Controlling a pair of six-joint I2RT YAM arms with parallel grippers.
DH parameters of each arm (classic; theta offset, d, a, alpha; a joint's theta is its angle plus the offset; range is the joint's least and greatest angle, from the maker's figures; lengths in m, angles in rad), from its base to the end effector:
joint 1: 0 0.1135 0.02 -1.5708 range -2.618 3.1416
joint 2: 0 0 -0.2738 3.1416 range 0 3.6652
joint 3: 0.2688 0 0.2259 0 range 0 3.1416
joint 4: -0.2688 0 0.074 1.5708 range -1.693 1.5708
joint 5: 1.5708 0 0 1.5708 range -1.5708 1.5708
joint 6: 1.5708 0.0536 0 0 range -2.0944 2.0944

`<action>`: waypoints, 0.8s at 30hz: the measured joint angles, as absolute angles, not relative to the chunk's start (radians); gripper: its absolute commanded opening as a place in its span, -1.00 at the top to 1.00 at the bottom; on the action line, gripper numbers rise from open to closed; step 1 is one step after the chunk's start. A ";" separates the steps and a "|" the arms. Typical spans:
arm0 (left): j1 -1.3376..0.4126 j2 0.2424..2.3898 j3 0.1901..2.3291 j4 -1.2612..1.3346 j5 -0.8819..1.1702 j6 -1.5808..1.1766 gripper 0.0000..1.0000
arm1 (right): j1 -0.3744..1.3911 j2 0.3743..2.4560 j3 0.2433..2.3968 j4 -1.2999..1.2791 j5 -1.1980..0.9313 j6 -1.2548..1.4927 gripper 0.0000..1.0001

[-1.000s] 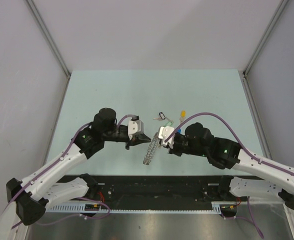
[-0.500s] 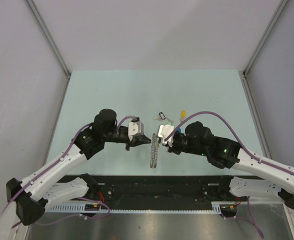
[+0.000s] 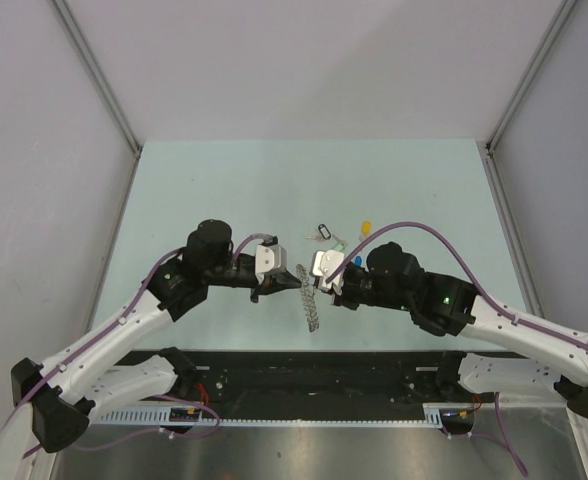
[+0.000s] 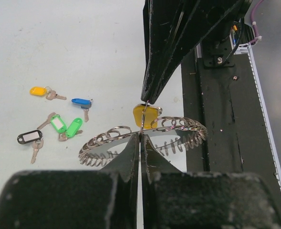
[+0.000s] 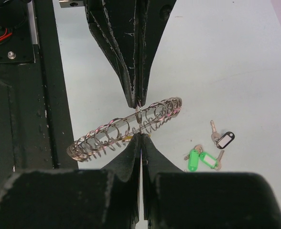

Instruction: Put the keys on the keyring

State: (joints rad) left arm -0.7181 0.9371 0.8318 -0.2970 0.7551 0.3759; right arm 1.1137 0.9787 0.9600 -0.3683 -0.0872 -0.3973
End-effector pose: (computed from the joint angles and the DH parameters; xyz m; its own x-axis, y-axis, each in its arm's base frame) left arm 0.1150 -0.1492 0.3267 0.0760 0.2886 -0.9544 0.9957 0.0295 0.0882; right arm 0.0859 0.1852 0.3485 0.2061 -0.4544 -0.8666 -0.9216 0.2077 -0.3280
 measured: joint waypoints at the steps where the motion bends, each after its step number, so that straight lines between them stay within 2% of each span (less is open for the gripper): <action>1: -0.718 0.937 0.832 -0.297 0.755 0.376 0.99 | 1.114 0.979 0.960 -0.368 -0.088 -0.397 1.00; 24: -0.720 0.937 0.832 -0.297 0.756 0.380 0.99 | 1.114 0.985 0.960 -0.360 -0.096 -0.397 1.00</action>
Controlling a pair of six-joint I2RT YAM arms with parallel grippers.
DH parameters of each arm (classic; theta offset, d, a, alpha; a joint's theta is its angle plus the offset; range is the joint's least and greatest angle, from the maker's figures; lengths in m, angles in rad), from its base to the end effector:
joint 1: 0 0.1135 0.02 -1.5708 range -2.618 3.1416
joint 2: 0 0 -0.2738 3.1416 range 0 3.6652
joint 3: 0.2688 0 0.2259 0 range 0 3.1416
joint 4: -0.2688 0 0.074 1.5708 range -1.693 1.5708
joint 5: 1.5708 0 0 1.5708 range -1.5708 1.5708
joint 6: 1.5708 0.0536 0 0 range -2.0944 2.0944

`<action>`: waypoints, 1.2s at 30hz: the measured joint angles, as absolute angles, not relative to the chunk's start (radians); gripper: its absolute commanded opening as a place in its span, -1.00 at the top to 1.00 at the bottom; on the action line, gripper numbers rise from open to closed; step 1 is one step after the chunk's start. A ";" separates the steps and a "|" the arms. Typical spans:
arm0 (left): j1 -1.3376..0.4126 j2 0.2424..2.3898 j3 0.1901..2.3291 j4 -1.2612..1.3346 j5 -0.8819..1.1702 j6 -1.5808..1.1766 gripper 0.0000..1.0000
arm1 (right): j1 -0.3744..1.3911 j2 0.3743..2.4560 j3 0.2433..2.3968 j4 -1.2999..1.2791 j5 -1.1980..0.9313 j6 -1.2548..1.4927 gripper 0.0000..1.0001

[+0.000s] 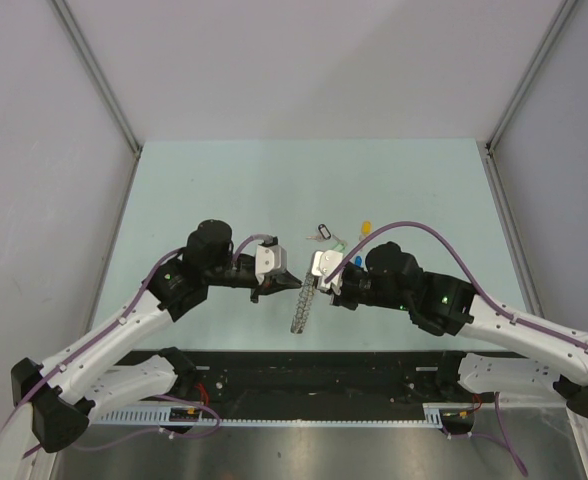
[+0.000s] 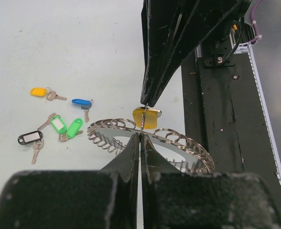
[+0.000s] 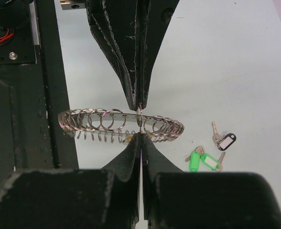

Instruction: Put the keys on the keyring

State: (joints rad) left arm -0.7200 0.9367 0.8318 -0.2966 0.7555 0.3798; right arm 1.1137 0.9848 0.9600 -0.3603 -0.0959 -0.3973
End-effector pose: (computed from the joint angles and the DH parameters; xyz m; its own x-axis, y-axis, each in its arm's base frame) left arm 0.1146 -0.1494 0.3268 0.0810 0.2879 -0.9542 0.9954 0.0262 0.0924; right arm 0.0862 0.1870 0.3484 0.2079 -0.4500 -0.8685 -0.9239 0.2013 -0.3254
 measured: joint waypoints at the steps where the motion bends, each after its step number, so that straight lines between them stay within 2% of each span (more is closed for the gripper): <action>1: -0.720 0.937 0.831 -0.297 0.756 0.382 1.00 | 1.114 0.986 0.960 -0.360 -0.096 -0.397 1.00; 26: -0.738 0.935 0.830 -0.312 0.775 0.404 0.99 | 1.106 0.992 0.960 -0.362 -0.128 -0.393 1.00; 36: -0.747 0.935 0.830 -0.317 0.816 0.404 1.00 | 1.071 0.992 0.960 -0.362 -0.219 -0.394 1.00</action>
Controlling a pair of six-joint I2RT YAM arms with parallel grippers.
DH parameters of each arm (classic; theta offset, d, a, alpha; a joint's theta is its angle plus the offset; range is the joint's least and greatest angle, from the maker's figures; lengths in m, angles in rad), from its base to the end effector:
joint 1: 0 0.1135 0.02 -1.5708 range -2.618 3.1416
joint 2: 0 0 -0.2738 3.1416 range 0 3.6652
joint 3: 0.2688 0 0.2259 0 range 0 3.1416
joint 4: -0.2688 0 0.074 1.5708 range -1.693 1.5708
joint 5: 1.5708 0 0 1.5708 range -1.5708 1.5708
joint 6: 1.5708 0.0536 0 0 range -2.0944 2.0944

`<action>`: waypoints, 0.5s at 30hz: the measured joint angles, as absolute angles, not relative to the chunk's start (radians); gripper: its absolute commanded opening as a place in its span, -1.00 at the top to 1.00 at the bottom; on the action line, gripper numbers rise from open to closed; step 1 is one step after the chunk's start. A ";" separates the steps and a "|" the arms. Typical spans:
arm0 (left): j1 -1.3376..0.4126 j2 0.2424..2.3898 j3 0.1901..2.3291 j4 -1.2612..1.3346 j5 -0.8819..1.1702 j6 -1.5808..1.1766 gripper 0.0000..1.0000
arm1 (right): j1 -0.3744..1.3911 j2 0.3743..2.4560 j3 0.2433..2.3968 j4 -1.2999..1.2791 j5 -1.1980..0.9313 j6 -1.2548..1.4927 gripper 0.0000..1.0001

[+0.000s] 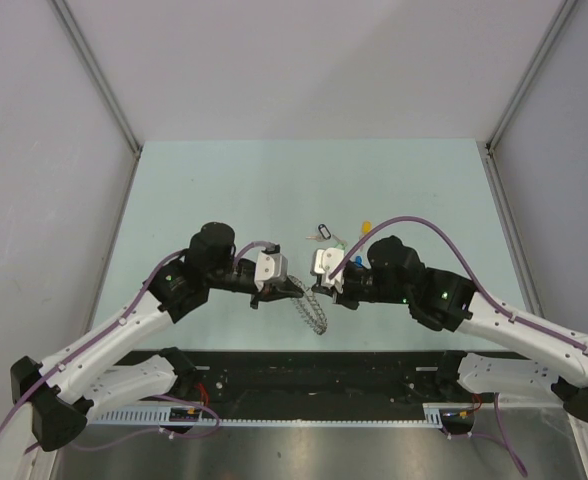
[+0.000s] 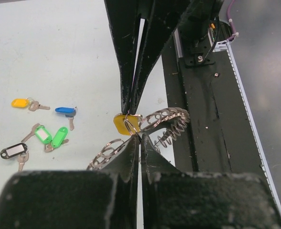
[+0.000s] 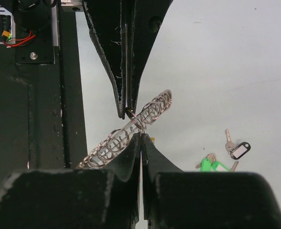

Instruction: Put the keys on the keyring

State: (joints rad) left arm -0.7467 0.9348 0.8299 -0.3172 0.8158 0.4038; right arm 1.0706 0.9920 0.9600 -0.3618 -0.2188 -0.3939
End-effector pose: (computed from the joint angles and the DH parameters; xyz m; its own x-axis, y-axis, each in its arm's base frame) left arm 0.1065 -0.1518 0.3253 0.0980 0.2762 -0.9561 0.9945 -0.0618 0.0841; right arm 0.0888 0.1868 0.3472 0.1957 -0.4231 -0.8847 -0.9504 0.1407 -0.2775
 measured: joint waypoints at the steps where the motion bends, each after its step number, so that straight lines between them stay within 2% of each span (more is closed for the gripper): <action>1: -0.747 0.935 0.830 -0.317 0.817 0.404 0.99 | 1.064 0.992 0.960 -0.361 -0.234 -0.394 1.00; 15: -0.757 0.935 0.823 -0.299 0.816 0.402 1.00 | 0.962 0.994 0.960 -0.334 -0.469 -0.397 1.00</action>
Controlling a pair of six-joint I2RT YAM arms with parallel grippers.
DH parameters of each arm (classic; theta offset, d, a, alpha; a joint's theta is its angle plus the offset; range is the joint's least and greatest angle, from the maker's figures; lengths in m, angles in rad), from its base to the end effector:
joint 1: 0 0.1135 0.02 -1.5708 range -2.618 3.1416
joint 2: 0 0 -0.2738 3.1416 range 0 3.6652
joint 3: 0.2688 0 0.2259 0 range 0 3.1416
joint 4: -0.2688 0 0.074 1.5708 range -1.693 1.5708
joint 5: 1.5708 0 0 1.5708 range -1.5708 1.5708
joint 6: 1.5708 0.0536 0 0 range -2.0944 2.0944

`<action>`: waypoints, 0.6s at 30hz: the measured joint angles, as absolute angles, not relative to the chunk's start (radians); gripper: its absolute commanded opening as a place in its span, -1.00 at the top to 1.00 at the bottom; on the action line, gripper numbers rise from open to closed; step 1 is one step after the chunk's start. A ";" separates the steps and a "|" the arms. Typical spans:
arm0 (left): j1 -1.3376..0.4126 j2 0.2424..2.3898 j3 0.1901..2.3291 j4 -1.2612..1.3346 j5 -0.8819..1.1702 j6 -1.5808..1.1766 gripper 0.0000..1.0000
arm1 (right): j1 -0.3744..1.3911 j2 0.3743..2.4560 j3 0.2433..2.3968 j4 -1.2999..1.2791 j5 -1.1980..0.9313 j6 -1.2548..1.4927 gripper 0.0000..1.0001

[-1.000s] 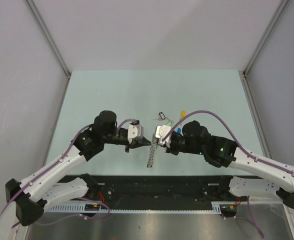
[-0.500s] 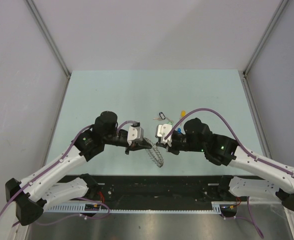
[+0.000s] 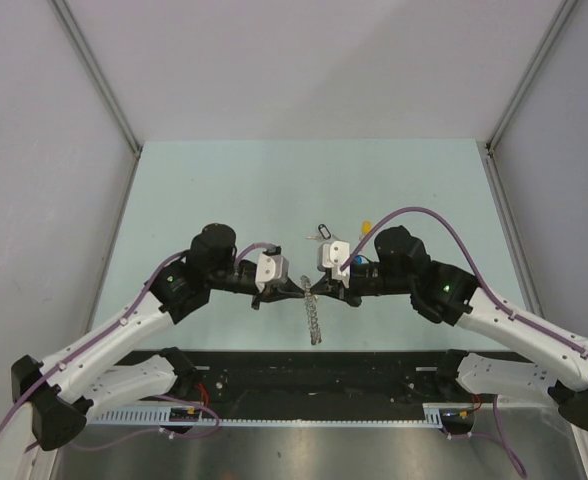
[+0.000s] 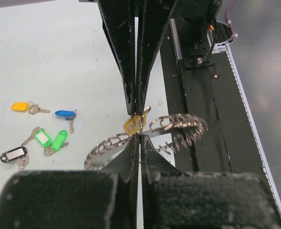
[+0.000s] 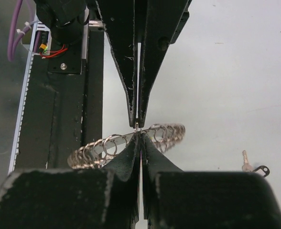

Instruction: Put the keys on the keyring

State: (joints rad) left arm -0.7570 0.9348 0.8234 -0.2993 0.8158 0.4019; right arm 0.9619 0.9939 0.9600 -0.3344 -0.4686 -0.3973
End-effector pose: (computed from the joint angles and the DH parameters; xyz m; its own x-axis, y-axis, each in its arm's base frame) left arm 0.1055 -0.1534 0.3250 0.1069 0.2678 -0.9575 0.9933 -0.0708 0.0910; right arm 0.0968 0.1812 0.3517 0.1865 -0.3360 -0.9232 -0.9768 0.0376 -0.2110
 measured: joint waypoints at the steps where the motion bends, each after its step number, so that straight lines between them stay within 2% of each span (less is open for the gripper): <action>1: -0.757 0.935 0.820 -0.296 0.814 0.402 1.00 | 0.962 0.995 0.960 -0.334 -0.474 -0.397 1.00; 18: -0.757 0.913 0.795 -0.247 0.770 0.401 0.99 | 0.945 0.935 0.963 -0.397 -0.408 -0.359 1.00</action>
